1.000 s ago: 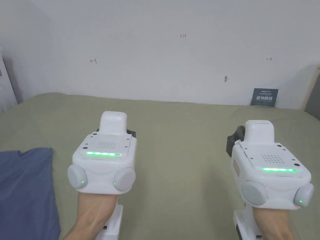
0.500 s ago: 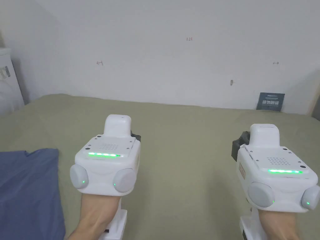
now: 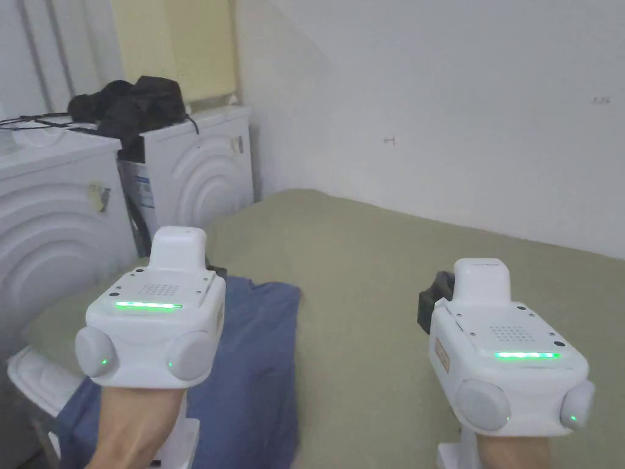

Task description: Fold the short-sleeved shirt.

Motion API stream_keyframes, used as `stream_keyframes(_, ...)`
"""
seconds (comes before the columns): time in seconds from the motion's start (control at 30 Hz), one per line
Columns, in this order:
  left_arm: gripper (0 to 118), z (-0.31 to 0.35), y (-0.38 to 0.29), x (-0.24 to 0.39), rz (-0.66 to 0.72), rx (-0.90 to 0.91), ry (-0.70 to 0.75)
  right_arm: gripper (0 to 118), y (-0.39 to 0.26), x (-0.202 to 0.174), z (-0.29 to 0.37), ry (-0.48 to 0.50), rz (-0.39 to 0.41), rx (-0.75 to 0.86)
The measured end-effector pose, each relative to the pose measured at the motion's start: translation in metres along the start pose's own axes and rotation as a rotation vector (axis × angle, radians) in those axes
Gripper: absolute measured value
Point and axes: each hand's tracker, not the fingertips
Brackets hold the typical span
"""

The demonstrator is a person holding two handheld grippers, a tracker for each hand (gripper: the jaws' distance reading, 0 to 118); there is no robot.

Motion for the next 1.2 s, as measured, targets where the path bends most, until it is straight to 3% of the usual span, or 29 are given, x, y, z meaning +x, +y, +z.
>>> stream_keyframes(0.13, 0, 0.004, -0.008, -0.053, 0.022, -0.02, 0.114, 7, -0.002, -0.051, -0.02, 0.123, -0.036, -0.027)
stream_keyframes(0.3, 0, 0.004, -0.014, -0.084, 0.038, -0.038, 0.163, 7, -0.006, -0.089, -0.028, 0.201, 0.0, -0.039)
stream_keyframes(0.7, 0, -0.054, -0.021, -0.074, 0.068, -0.117, 0.091, 7, -0.018, -0.084, -0.057, 0.186, 0.002, -0.093)
stream_keyframes(1.2, 0, -0.352, -0.113, 0.008, 0.055, -0.67, -0.229, 7, -0.088, -0.075, -0.155, 0.153, 0.01, -0.287)
